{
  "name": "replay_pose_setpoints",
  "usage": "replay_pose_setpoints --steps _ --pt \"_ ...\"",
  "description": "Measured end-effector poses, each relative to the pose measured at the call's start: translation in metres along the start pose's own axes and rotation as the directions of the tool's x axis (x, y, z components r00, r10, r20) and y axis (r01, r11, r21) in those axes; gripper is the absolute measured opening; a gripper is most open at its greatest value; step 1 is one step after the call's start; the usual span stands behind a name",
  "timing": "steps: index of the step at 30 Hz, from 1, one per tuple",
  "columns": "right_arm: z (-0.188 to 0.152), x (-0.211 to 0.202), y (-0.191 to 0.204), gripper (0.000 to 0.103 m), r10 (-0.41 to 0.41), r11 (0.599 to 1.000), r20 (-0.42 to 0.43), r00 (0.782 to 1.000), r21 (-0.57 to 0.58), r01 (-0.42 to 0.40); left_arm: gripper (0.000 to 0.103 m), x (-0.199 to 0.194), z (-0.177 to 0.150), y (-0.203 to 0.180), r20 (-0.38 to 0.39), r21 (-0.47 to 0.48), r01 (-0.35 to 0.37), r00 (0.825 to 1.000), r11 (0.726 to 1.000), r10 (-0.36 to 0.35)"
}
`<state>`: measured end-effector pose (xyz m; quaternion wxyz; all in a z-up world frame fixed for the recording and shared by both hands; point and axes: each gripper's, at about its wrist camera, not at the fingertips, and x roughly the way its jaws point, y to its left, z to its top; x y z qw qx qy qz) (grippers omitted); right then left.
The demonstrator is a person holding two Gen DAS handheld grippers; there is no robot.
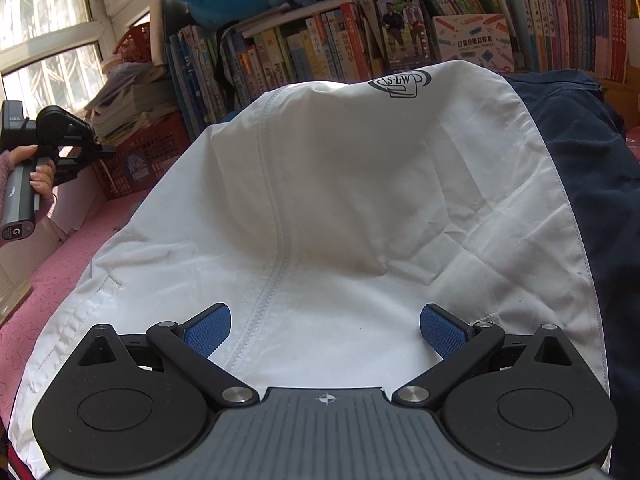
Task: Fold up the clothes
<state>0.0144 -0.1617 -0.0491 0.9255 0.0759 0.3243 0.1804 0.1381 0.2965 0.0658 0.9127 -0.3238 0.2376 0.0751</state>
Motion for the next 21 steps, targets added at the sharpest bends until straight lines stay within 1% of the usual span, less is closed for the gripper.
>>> replay_pose_setpoints --steps 1,2,3,4,5,6,7,8,10,11,13,14,15,16,17,19,21 --pt "0.0 0.0 0.0 0.102 0.0 1.0 -0.001 1.0 0.0 0.0 0.003 0.002 -0.006 0.002 -0.039 -0.006 0.022 0.999 1.0 -0.022" --pt "0.0 0.0 0.0 0.102 0.0 1.0 -0.001 1.0 0.0 0.0 0.012 0.003 -0.012 0.005 -0.078 -0.013 0.043 0.996 0.999 -0.044" --pt "0.0 0.0 0.0 0.102 0.0 1.0 -0.001 1.0 0.001 0.0 0.025 0.005 -0.019 0.007 -0.117 -0.021 0.064 0.991 0.998 -0.066" --pt "0.0 0.0 0.0 0.102 0.0 1.0 -0.001 1.0 0.002 0.0 0.032 0.007 -0.025 0.009 -0.154 -0.033 0.085 0.984 0.996 -0.09" --pt "0.0 0.0 0.0 0.102 -0.001 1.0 -0.002 1.0 0.002 0.001 0.044 0.011 -0.037 0.012 -0.183 -0.066 0.107 0.976 0.992 -0.118" --pt "0.0 0.0 0.0 0.102 -0.001 1.0 -0.002 1.0 0.002 0.001 0.05 0.018 -0.048 0.014 -0.215 -0.103 0.114 0.967 0.988 -0.134" --pt "0.0 0.0 0.001 0.102 -0.003 1.0 -0.003 1.0 0.001 0.003 0.051 0.024 -0.058 0.016 -0.246 -0.138 0.117 0.958 0.983 -0.148" --pt "0.0 0.0 0.001 0.102 -0.005 1.0 -0.003 1.0 -0.001 0.005 0.052 0.031 -0.068 0.017 -0.273 -0.166 0.1 0.951 0.981 -0.143" --pt "0.001 0.0 0.001 0.102 -0.01 1.0 -0.001 1.0 -0.003 0.01 0.053 0.041 -0.084 0.019 -0.307 -0.181 0.049 0.946 0.982 -0.103" --pt "0.001 -0.001 0.001 0.102 -0.011 1.0 -0.001 1.0 -0.003 0.011 0.053 0.043 -0.089 0.02 -0.305 -0.179 0.033 0.948 0.983 -0.088" --pt "0.001 -0.001 0.001 0.102 -0.012 1.0 0.0 1.0 -0.002 0.012 0.064 0.043 -0.093 0.019 -0.274 -0.183 0.058 0.956 0.981 -0.108" --pt "0.001 -0.001 0.001 0.102 -0.012 1.0 0.0 1.0 -0.002 0.012 0.078 0.043 -0.095 0.019 -0.264 -0.203 0.074 0.956 0.976 -0.127" --pt "0.001 -0.001 0.001 0.102 -0.012 1.0 -0.001 1.0 -0.001 0.012 0.09 0.043 -0.096 0.019 -0.252 -0.225 0.088 0.957 0.97 -0.146" --pt "0.001 -0.001 0.001 0.102 -0.012 1.0 -0.001 1.0 -0.001 0.012 0.093 0.044 -0.098 0.018 -0.239 -0.254 0.094 0.958 0.963 -0.156" --pt "0.001 -0.001 0.001 0.102 -0.012 1.0 -0.002 1.0 -0.001 0.012 0.102 0.046 -0.099 0.017 -0.226 -0.282 0.098 0.96 0.955 -0.165" --pt "0.002 -0.001 0.0 0.102 -0.012 1.0 -0.002 1.0 -0.002 0.012 0.103 0.05 -0.099 0.013 -0.206 -0.314 0.081 0.967 0.946 -0.151" --pt "0.001 -0.001 0.0 0.102 -0.012 1.0 -0.002 1.0 -0.001 0.012 0.102 0.054 -0.1 0.008 -0.192 -0.312 0.066 0.973 0.948 -0.131"
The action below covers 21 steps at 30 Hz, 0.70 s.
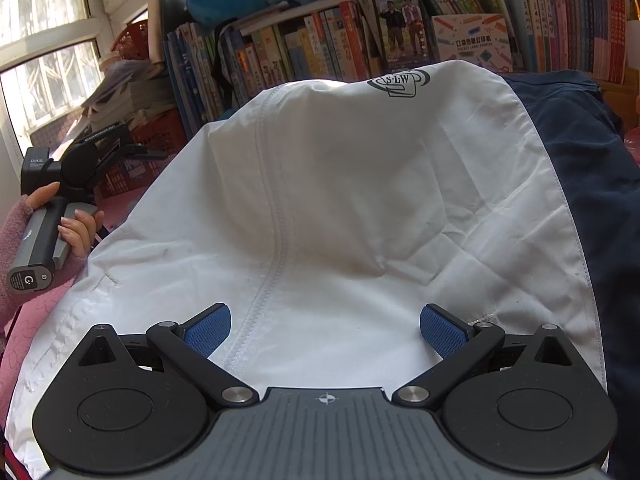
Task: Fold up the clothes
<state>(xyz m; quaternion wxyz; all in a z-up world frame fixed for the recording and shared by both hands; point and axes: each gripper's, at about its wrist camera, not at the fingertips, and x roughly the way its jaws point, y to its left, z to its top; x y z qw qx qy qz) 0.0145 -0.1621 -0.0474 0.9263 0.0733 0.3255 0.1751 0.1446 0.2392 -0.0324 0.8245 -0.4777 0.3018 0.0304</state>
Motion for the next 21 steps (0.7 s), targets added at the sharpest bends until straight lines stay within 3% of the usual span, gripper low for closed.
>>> replay_pose_setpoints --steps 1,2,3,4,5,8,11,13,14,15,16,17,19,20,21 --pt "0.0 0.0 0.0 0.102 0.0 1.0 0.0 1.0 0.0 0.0 0.1 0.002 -0.001 -0.002 0.009 -0.002 -0.007 1.0 1.0 0.007" --pt "0.0 0.0 0.0 0.102 0.0 1.0 0.0 1.0 0.001 0.0 0.086 0.006 -0.001 -0.001 0.009 -0.018 -0.011 1.0 1.0 0.011" --pt "-0.001 0.0 0.0 0.102 0.0 1.0 0.001 1.0 0.001 0.0 0.056 0.009 -0.002 0.003 0.004 -0.059 -0.021 1.0 0.998 0.021" --pt "-0.001 -0.001 0.0 0.102 0.0 1.0 0.001 1.0 0.002 0.0 0.037 0.012 -0.003 0.007 -0.002 -0.099 -0.03 1.0 0.995 0.03" --pt "-0.001 -0.001 0.0 0.102 0.0 1.0 0.001 1.0 0.003 0.0 0.011 0.016 -0.003 0.014 -0.014 -0.134 -0.021 1.0 0.991 0.019" --pt "0.0 -0.001 0.0 0.102 0.001 1.0 0.001 1.0 0.007 -0.001 0.011 0.019 -0.005 0.021 0.002 -0.164 0.01 1.0 0.986 -0.01" --pt "0.0 -0.001 -0.001 0.102 0.004 1.0 0.001 1.0 0.014 -0.004 0.041 0.021 -0.006 0.021 0.023 -0.163 0.021 1.0 0.986 -0.018" --pt "0.0 -0.001 -0.001 0.102 0.006 1.0 -0.001 1.0 0.02 -0.006 0.064 0.023 -0.004 0.016 0.052 -0.197 0.071 0.997 0.978 -0.062" --pt "0.0 -0.001 -0.001 0.102 0.007 1.0 -0.002 1.0 0.022 -0.007 0.084 0.024 -0.004 0.013 0.066 -0.21 0.094 0.995 0.973 -0.081" --pt "-0.001 -0.001 -0.001 0.102 0.007 1.0 -0.002 1.0 0.023 -0.007 0.097 0.027 -0.005 0.007 0.072 -0.201 0.095 0.994 0.975 -0.082" --pt "-0.001 -0.001 -0.001 0.102 0.007 1.0 -0.002 1.0 0.023 -0.007 0.1 0.031 -0.006 0.0 0.071 -0.18 0.067 0.996 0.981 -0.055" --pt "-0.001 -0.001 -0.001 0.102 0.007 1.0 -0.003 1.0 0.024 -0.007 0.1 0.037 -0.008 -0.009 0.065 -0.15 0.019 0.998 0.989 -0.009" --pt "0.0 -0.002 -0.001 0.102 0.006 1.0 -0.003 1.0 0.025 -0.006 0.081 0.047 -0.012 -0.022 0.045 -0.048 -0.035 0.998 0.998 0.037" --pt "0.0 -0.002 -0.001 0.102 0.006 1.0 -0.003 1.0 0.026 -0.006 0.043 0.05 -0.013 -0.024 0.036 -0.024 -0.037 0.999 0.999 0.038" --pt "0.0 -0.002 -0.001 0.102 0.006 1.0 -0.003 1.0 0.027 -0.006 0.031 0.053 -0.014 -0.026 0.027 -0.001 -0.039 0.999 0.999 0.039"
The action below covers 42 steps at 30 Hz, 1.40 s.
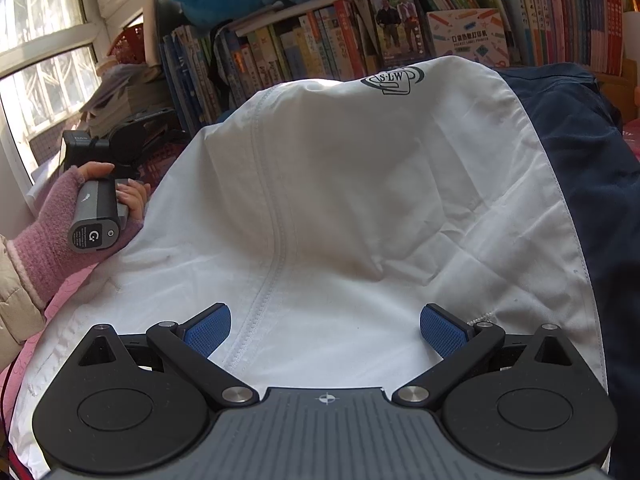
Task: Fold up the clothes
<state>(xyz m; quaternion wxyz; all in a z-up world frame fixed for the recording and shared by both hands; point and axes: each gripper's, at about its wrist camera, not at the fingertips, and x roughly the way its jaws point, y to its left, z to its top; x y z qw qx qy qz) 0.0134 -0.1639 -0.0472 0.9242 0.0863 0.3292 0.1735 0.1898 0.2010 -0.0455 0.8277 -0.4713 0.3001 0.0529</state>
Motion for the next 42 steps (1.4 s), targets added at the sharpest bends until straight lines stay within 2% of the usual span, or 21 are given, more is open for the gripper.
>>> replay_pose_setpoints --steps 1,2,5,6,9,12,14,15,16,17,21,23,28,32,33,34,36,37,39,41,42 --pt "0.0 0.0 0.0 0.102 0.001 1.0 0.0 1.0 0.002 -0.001 0.028 0.002 -0.001 -0.002 -0.007 0.024 0.0 1.0 1.0 0.0" --pt "0.0 0.0 -0.001 0.102 0.002 1.0 0.0 1.0 0.005 -0.002 0.021 -0.002 0.0 -0.004 0.009 0.055 0.013 1.0 0.998 -0.013" --pt "0.0 -0.001 -0.003 0.102 0.008 1.0 -0.001 1.0 0.015 -0.008 0.017 -0.022 0.009 -0.02 0.086 0.224 -0.017 0.996 0.974 -0.003" --pt "0.0 -0.001 -0.003 0.102 0.01 1.0 -0.001 1.0 0.018 -0.01 0.017 -0.031 0.016 -0.024 0.107 0.252 -0.024 0.994 0.967 -0.003" --pt "0.0 0.0 -0.004 0.103 0.014 1.0 -0.004 1.0 0.022 -0.014 0.015 -0.063 0.056 -0.031 0.209 0.246 -0.076 0.978 0.966 0.024" --pt "0.0 0.0 -0.004 0.103 0.018 1.0 -0.005 1.0 0.022 -0.018 0.013 -0.107 0.112 -0.036 0.363 0.234 -0.177 0.928 0.956 0.083" --pt "0.0 -0.001 -0.005 0.103 0.023 0.999 -0.004 1.0 0.024 -0.023 0.013 -0.133 0.138 -0.039 0.466 0.237 -0.262 0.876 0.936 0.127" --pt "0.0 -0.001 -0.005 0.103 0.025 0.999 -0.004 1.0 0.027 -0.025 0.013 -0.146 0.151 -0.041 0.517 0.236 -0.305 0.843 0.923 0.147" --pt "-0.001 -0.001 -0.006 0.103 0.028 0.999 -0.003 1.0 0.03 -0.028 0.013 -0.158 0.162 -0.042 0.576 0.241 -0.362 0.8 0.901 0.167" --pt "-0.001 -0.001 -0.006 0.103 0.031 0.999 -0.002 1.0 0.033 -0.031 0.013 -0.169 0.172 -0.04 0.611 0.238 -0.395 0.771 0.887 0.18" --pt "-0.001 -0.002 -0.006 0.103 0.031 0.999 -0.003 1.0 0.034 -0.031 0.013 -0.19 0.205 -0.029 0.677 0.197 -0.508 0.689 0.838 0.259" --pt "-0.001 -0.002 -0.004 0.103 0.027 0.999 -0.005 1.0 0.028 -0.027 0.013 -0.195 0.22 -0.018 0.694 0.169 -0.545 0.657 0.821 0.294" --pt "-0.001 0.001 0.001 0.103 0.008 1.0 -0.017 1.0 0.002 -0.008 0.013 -0.193 0.25 0.02 0.699 0.111 -0.617 0.606 0.779 0.379" --pt "-0.001 0.004 0.008 0.103 -0.009 0.999 -0.032 0.999 -0.04 0.008 0.013 -0.183 0.26 0.044 0.694 0.104 -0.67 0.579 0.735 0.429" --pt "0.0 0.005 0.009 0.103 -0.012 0.999 -0.036 0.999 -0.051 0.011 0.013 -0.179 0.261 0.049 0.695 0.114 -0.676 0.578 0.728 0.428" --pt "0.0 0.005 0.011 0.103 -0.015 0.998 -0.04 0.999 -0.06 0.013 0.013 -0.177 0.261 0.052 0.695 0.124 -0.674 0.583 0.728 0.421" --pt "0.0 0.007 0.014 0.103 -0.028 0.997 -0.046 0.999 -0.08 0.024 0.015 -0.171 0.258 0.057 0.685 0.156 -0.665 0.605 0.73 0.405" --pt "0.001 0.009 0.016 0.103 -0.037 0.995 -0.05 0.998 -0.091 0.033 0.016 -0.165 0.256 0.058 0.674 0.189 -0.684 0.612 0.704 0.413" --pt "0.001 0.011 0.02 0.103 -0.055 0.992 -0.055 0.997 -0.112 0.048 0.025 -0.156 0.25 0.06 0.652 0.229 -0.728 0.608 0.647 0.454" --pt "0.0 0.012 0.022 0.103 -0.07 0.989 -0.059 0.996 -0.131 0.062 0.031 -0.151 0.244 0.063 0.609 0.267 -0.733 0.632 0.626 0.479" --pt "0.0 0.013 0.023 0.103 -0.076 0.988 -0.061 0.995 -0.138 0.067 0.035 -0.152 0.24 0.064 0.589 0.283 -0.718 0.653 0.635 0.476"
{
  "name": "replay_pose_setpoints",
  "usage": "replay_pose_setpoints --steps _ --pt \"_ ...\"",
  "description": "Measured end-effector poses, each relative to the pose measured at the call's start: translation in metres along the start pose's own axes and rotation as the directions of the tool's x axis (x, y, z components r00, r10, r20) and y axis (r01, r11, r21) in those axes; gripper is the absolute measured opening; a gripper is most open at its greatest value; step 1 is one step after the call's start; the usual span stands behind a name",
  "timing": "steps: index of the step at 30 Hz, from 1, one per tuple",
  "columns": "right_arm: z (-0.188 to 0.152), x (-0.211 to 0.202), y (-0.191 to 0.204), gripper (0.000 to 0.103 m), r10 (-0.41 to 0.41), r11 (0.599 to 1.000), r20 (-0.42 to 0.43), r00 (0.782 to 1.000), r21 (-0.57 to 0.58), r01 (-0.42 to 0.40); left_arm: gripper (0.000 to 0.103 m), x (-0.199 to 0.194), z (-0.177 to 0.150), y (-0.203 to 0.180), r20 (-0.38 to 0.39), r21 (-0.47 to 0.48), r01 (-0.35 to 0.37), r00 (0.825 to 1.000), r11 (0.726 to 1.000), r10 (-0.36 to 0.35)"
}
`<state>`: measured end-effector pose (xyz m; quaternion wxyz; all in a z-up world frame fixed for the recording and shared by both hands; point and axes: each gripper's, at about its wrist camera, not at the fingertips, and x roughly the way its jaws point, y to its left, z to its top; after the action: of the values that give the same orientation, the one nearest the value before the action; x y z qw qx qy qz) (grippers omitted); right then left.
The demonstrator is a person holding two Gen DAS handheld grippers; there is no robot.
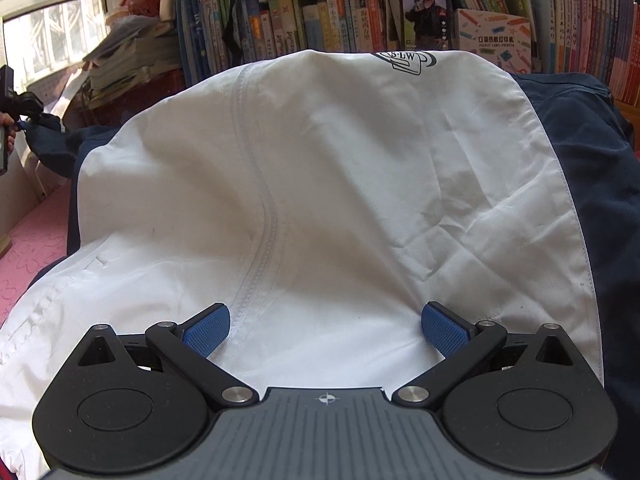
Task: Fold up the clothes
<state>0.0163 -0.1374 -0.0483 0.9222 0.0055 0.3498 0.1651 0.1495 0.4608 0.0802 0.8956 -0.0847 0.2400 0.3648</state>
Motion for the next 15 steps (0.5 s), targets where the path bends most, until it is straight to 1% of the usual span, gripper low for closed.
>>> replay_pose_setpoints --steps 1,2,3,4,6,9,10,13,15 --pt "0.0 0.0 0.001 0.103 -0.005 1.0 -0.002 1.0 -0.006 0.005 0.04 -0.002 -0.003 0.0 -0.018 0.002 0.023 1.0 1.0 -0.023" --pt "0.0 0.001 0.002 0.103 -0.01 1.0 -0.004 1.0 -0.012 0.01 0.06 -0.005 -0.006 0.0 -0.038 0.004 0.046 0.998 0.999 -0.046" --pt "0.0 0.001 0.003 0.103 -0.014 1.0 -0.006 1.0 -0.017 0.014 0.077 -0.007 -0.008 -0.002 -0.07 0.008 0.063 0.996 0.998 -0.063" --pt "0.0 0.001 0.004 0.103 -0.019 1.0 -0.008 1.0 -0.022 0.019 0.077 -0.01 -0.009 -0.007 -0.105 0.017 0.084 0.991 0.996 -0.082" --pt "0.0 0.002 0.006 0.103 -0.024 0.999 -0.01 1.0 -0.029 0.024 0.076 -0.024 -0.011 -0.017 -0.122 0.041 0.123 0.986 0.992 -0.117" --pt "0.001 0.002 0.006 0.103 -0.023 0.999 -0.009 1.0 -0.027 0.022 0.077 -0.051 -0.014 -0.035 -0.13 0.067 0.18 0.977 0.981 -0.17" --pt "0.001 0.002 0.006 0.103 -0.022 0.999 -0.009 1.0 -0.026 0.022 0.077 -0.064 -0.017 -0.042 -0.125 0.067 0.218 0.97 0.974 -0.209" --pt "0.001 0.002 0.006 0.103 -0.021 1.0 -0.008 1.0 -0.024 0.02 0.077 -0.103 -0.025 -0.064 -0.107 0.07 0.332 0.94 0.941 -0.324" --pt "0.001 0.002 0.005 0.103 -0.02 1.0 -0.008 1.0 -0.024 0.02 0.077 -0.137 -0.039 -0.088 -0.08 0.119 0.424 0.905 0.898 -0.417"
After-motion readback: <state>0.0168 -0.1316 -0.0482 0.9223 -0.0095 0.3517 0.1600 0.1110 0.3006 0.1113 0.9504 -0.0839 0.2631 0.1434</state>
